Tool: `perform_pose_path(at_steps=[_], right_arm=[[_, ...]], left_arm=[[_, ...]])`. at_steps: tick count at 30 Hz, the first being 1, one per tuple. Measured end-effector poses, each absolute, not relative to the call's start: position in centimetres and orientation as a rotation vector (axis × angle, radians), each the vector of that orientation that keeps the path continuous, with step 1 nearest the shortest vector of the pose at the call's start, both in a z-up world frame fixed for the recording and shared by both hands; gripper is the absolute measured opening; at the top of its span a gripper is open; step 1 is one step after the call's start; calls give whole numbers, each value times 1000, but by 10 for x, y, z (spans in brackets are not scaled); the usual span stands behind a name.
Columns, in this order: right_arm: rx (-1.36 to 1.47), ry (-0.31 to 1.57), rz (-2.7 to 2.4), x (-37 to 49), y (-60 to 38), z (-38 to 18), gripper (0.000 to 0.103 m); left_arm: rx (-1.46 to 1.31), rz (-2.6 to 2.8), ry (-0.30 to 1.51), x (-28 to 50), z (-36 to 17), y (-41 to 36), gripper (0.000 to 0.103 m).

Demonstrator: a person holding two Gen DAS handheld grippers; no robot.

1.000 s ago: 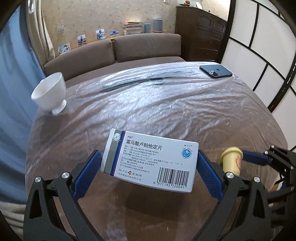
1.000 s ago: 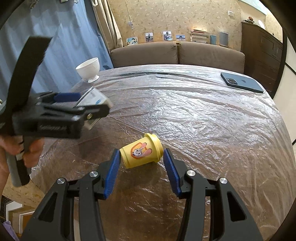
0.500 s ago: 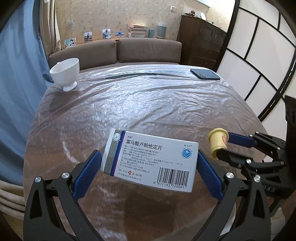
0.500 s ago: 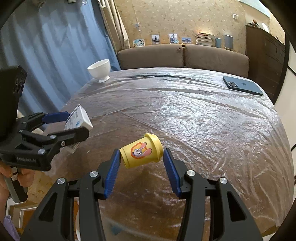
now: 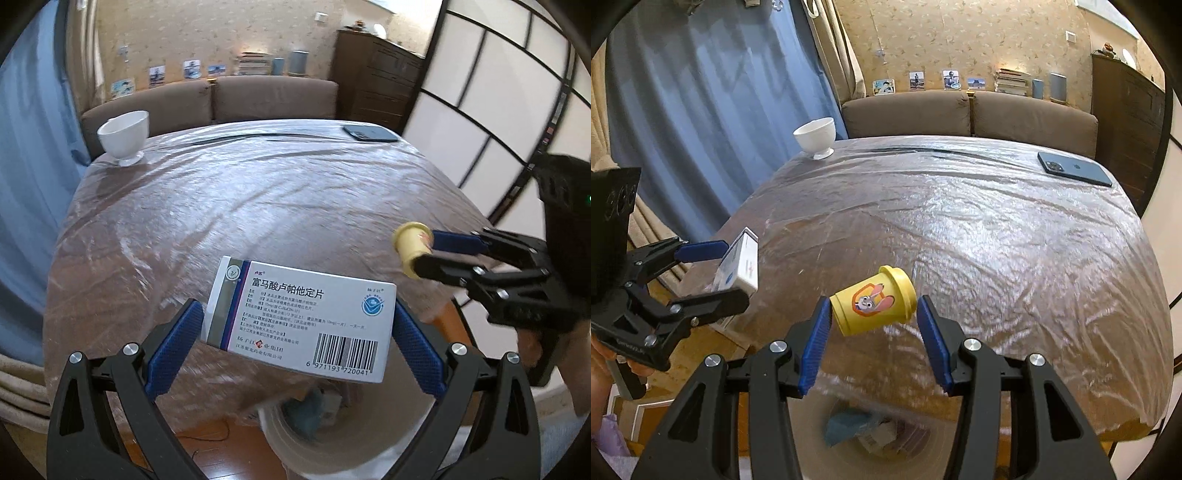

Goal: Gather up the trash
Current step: 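Carry the white medicine box and yellow cup over the white bin with both tools, then open both tools to drop the medicine box and cup into the bin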

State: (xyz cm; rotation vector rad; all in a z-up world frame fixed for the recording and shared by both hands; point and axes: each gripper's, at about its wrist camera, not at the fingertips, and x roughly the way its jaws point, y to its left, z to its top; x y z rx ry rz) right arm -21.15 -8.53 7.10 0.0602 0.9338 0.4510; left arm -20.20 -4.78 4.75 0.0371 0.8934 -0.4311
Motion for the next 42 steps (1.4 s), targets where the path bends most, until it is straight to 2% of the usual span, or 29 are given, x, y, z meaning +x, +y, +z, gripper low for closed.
perform_pose_path(at_steps=[20,36,42], right_arm=[[95,1064,486,-260,-107,45,48],[82,1203,461,-264,-102,-17,48],[85,1225,453,-264,-100,-28,50]], left_arm=[[41,-594,999,-259,17,-80,100],[105,-557,1132,-255,-54,-101,100],[43,-538,1203,-249,-73,-98,101]])
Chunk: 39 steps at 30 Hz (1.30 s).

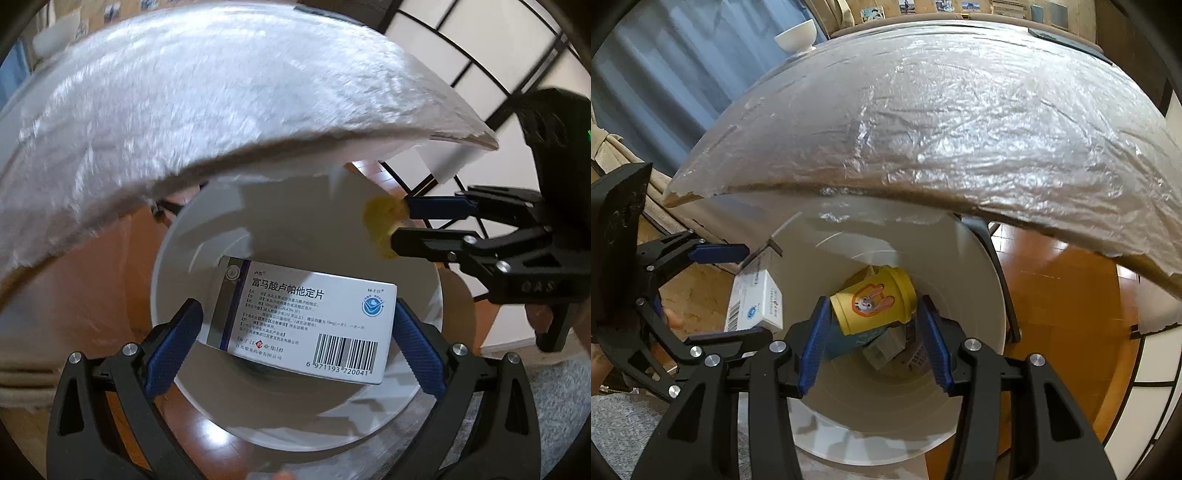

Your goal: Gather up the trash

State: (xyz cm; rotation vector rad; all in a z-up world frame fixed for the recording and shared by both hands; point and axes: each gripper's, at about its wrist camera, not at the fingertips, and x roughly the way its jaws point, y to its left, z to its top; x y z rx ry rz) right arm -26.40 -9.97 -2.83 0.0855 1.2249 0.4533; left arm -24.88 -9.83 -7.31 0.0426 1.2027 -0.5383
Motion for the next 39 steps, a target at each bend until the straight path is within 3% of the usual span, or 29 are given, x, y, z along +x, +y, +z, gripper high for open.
perform_pose_path(at_steps=[5,10,16,20,23,32,39], right_arm=[[79,1217,454,-264,-99,-28,58],[67,1203,458,-263,-97,-23,58],[93,1128,474,-263,-99,15,58],[95,989,441,-253,-109,57,85],[63,913,349,-222,-123,73,93],[-4,925,80,-84,-171,46,93],[-9,980,-34,-32,-211,16,93]], left_arm=[[37,-494,1227,-250,-82,-93,101],[24,-470,1209,-251,-82,-90,101],[47,-546,1158,-255,-40,-93,101],[32,-567,972,-253,22,-80,101],[9,-477,868,-218,50,-61,101],[-68,-106,882,-71,27,4,101],[-108,-38,947,-14,-2,35,101]])
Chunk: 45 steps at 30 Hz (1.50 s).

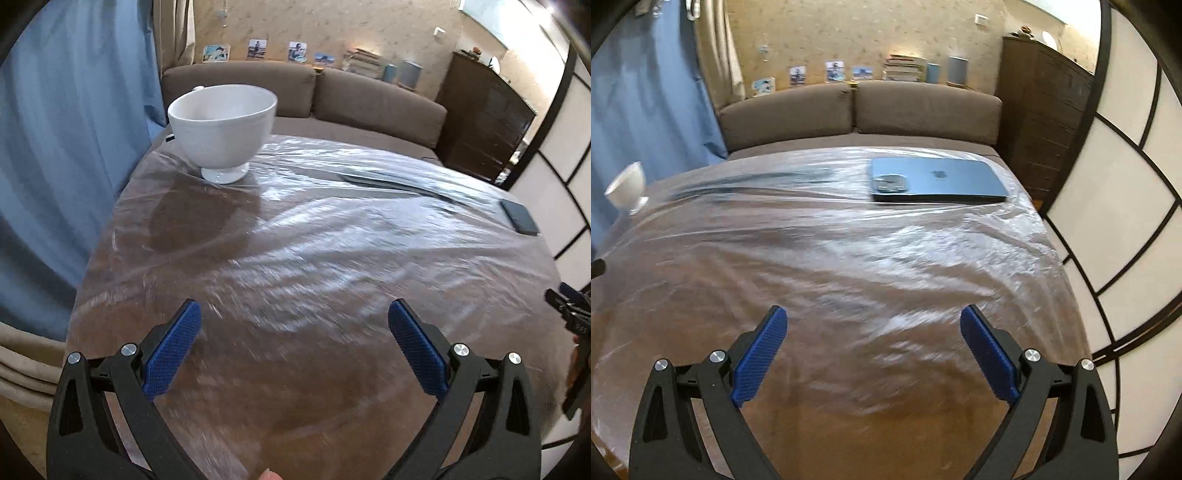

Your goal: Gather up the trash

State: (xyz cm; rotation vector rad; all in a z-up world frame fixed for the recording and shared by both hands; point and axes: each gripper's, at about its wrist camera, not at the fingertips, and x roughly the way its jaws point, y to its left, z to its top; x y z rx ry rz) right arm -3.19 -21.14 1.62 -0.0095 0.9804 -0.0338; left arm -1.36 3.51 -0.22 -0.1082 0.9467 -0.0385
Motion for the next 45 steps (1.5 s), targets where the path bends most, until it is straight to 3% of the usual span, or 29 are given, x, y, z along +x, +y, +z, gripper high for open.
perform_pose_path(at_steps=[8,10,45], right_arm=[[48,999,-82,-8,-252,4,94],[39,1017,-86,-2,-255,1,99],[29,1018,-74,-2,-254,1,99]], left_arm=[[-61,7,940,-5,-10,36,101],[-31,20,949,-2,-13,33,101],[-11,26,958,6,-15,27,102]])
